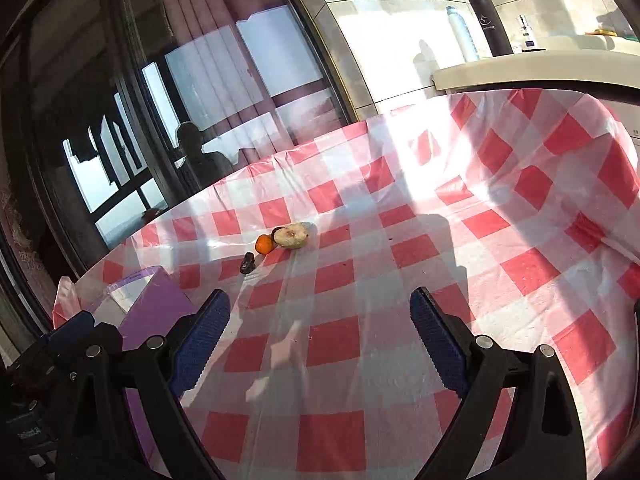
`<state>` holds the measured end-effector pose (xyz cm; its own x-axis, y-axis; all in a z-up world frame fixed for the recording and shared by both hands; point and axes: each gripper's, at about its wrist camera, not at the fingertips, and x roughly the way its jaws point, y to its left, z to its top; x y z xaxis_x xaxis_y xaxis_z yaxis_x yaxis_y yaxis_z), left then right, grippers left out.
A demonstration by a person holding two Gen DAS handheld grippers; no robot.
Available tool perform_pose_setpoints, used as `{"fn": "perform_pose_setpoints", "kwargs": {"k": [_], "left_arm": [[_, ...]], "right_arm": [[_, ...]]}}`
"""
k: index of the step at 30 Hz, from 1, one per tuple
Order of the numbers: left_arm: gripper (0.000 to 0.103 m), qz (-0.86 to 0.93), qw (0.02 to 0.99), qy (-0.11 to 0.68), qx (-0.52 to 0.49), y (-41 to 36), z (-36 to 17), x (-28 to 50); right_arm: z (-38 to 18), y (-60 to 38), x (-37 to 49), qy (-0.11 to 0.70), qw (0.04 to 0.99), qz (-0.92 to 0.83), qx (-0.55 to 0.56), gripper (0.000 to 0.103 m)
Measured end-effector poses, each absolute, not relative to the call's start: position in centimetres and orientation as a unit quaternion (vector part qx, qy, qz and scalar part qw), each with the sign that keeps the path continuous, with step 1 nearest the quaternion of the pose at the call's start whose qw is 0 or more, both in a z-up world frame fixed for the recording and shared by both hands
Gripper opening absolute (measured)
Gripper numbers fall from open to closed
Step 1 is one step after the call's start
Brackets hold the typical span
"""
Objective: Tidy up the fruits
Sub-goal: 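Move both open tools back over the checked table, then grasp the plastic-wrapped apple half with the right tool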
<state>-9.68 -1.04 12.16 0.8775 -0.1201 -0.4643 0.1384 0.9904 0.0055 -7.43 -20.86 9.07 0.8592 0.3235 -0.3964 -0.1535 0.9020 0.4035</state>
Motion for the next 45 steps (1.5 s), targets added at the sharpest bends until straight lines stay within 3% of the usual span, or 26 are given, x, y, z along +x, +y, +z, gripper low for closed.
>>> {"fn": "perform_pose_setpoints", "kwargs": {"k": [6, 12, 18, 29, 45], "left_arm": [[0.101, -0.042, 0.947, 0.311, -0.061, -1.3, 6.2, 1.1], [0.101, -0.032, 0.916, 0.367, -0.158, 1.8, 2.8, 6.8], [0.101, -0.055, 0.917, 0.357, -0.17, 2.1, 2.9, 6.1], [0.101, -0.046, 0.908, 0.362, -0.208, 3.5, 2.1, 6.7], [0.101, -0.052, 0.902, 0.364, -0.227, 4.0, 1.5, 6.9]], "right_arm": [[5.6, -25.3, -6.3, 0.261, 0.938, 0.085, 0.212, 0.089], [4.2, -25.1, -4.4, 0.283, 0.93, 0.098, 0.212, 0.089], [3.9, -23.0, -0.5, 0.324, 0.913, 0.124, 0.216, 0.089], [3.4, -13.6, 14.0, 0.392, 0.909, 0.14, 0.025, 0.088], [2.4, -1.7, 25.6, 0.437, 0.869, 0.224, -0.057, 0.089]]}}
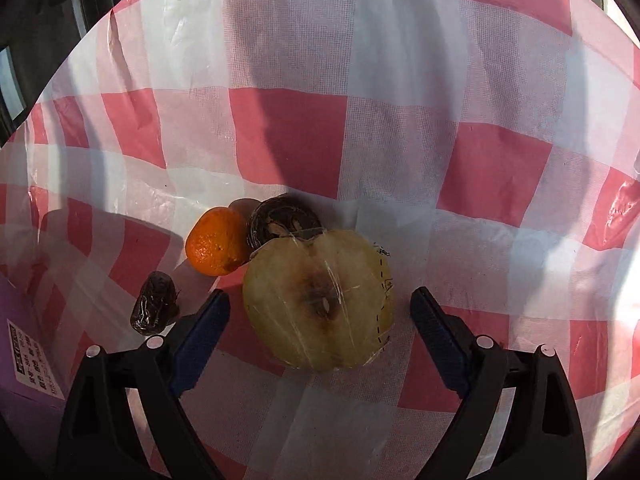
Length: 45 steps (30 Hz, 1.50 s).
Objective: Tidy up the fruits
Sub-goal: 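Grasp the plastic-wrapped apple half with the right tool, then grasp the dark date with the left tool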
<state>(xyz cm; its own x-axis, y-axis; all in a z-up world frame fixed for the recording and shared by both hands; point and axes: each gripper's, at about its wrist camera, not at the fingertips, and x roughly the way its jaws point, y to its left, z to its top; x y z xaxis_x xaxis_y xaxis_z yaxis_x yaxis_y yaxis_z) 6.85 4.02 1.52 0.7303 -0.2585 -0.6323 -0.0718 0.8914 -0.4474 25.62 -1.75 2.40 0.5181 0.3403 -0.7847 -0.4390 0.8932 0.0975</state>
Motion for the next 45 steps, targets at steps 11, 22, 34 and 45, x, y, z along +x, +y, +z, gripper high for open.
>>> {"fn": "perform_pose_setpoints", "kwargs": {"k": [11, 22, 34, 45], "left_arm": [[0.101, -0.05, 0.895, 0.365, -0.25, 4.7, 1.1, 7.3], [0.101, -0.021, 0.909, 0.355, -0.219, 4.0, 1.8, 6.8], [0.095, 0.15, 0.884, 0.404, -0.181, 7.6, 2.2, 20.1], [0.033, 0.085, 0.919, 0.367, -0.119, 5.7, 3.0, 13.8]], "right_arm": [[3.9, -11.7, 16.8, 0.383, 0.899, 0.203, 0.057, 0.06], [4.0, -20.0, 11.7, 0.303, 0.917, 0.146, 0.216, 0.06], [3.7, -20.9, 11.0, 0.302, 0.915, 0.152, 0.218, 0.06], [3.6, -20.7, 11.0, 0.306, 0.914, 0.155, 0.217, 0.06]]}}
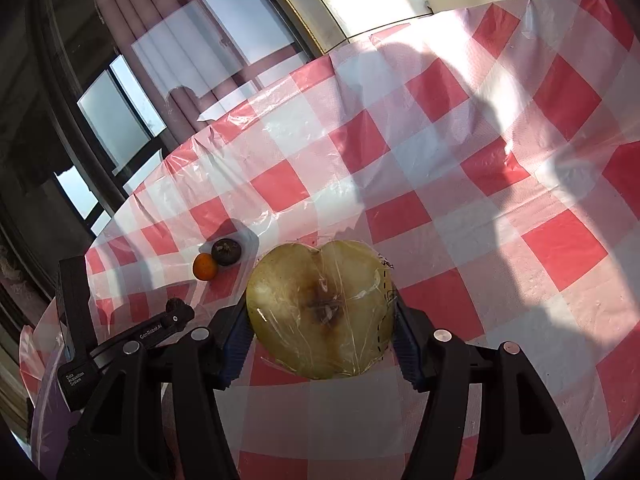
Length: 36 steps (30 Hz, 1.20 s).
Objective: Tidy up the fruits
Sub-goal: 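Grasp the dark date with the left tool, then carry the wrapped apple half and date over the white box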
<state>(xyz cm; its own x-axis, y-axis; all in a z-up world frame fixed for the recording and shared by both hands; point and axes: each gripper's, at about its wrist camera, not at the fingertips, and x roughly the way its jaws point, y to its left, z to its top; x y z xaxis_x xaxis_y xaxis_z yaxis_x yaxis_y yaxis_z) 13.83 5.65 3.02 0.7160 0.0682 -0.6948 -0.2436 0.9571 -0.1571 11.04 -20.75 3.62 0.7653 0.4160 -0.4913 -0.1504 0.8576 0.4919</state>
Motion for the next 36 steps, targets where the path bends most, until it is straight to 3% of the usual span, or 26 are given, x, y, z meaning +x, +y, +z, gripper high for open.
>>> {"fn": "perform_pose_setpoints", "kwargs": {"k": [9, 32, 36], "left_arm": [[0.033, -0.012, 0.935, 0.333, -0.124, 1.5, 3.1, 2.3], [0.033, -0.039, 0.926, 0.321, -0.193, 3.2, 2.4, 3.3], [0.033, -0.023, 0.929, 0.31, -0.2, 3.9, 2.7, 2.5]], "right_arm": [[3.7, -20.7, 11.0, 0.303, 0.915, 0.153, 0.217, 0.06], [4.2, -21.6, 9.9, 0.277, 0.927, 0.105, 0.229, 0.06], [4.0, -21.1, 7.4, 0.307, 0.924, 0.066, 0.217, 0.06]]}}
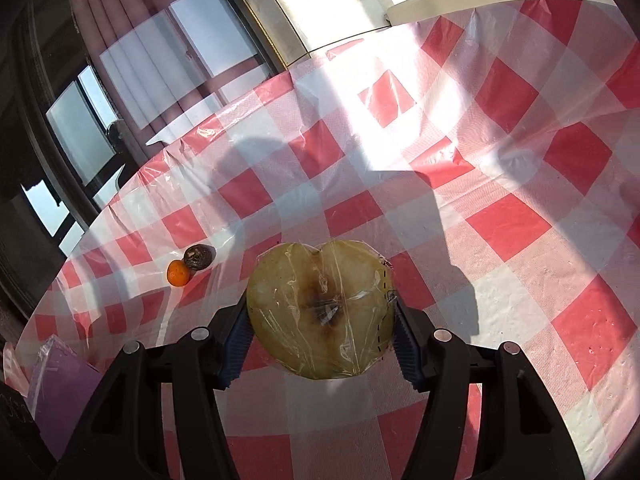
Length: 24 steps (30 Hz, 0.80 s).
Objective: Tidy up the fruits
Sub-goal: 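Carry the wrapped apple half and date over the white box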
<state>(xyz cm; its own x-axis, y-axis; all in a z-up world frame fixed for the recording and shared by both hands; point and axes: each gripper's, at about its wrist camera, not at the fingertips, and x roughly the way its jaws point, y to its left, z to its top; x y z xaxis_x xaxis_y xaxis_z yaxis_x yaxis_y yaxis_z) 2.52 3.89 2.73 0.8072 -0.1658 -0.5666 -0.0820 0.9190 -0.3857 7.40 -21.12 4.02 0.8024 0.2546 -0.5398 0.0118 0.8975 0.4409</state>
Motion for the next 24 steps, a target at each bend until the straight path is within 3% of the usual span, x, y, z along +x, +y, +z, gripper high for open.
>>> {"fn": "perform_pose_setpoints", "kwargs": {"k": [9, 24], "left_arm": [[0.033, -0.017, 0.945, 0.286, -0.159, 3.3, 3.7, -5.2], [0.033, 0.002, 0.982, 0.165, -0.089, 3.6, 11.2, -15.4]], "right_arm": [[4.2, -20.3, -3.4, 0.294, 0.93, 0.071, 0.211, 0.06], [6.9, -16.5, -7.7, 0.265, 0.934, 0.152, 0.186, 0.06]]}}
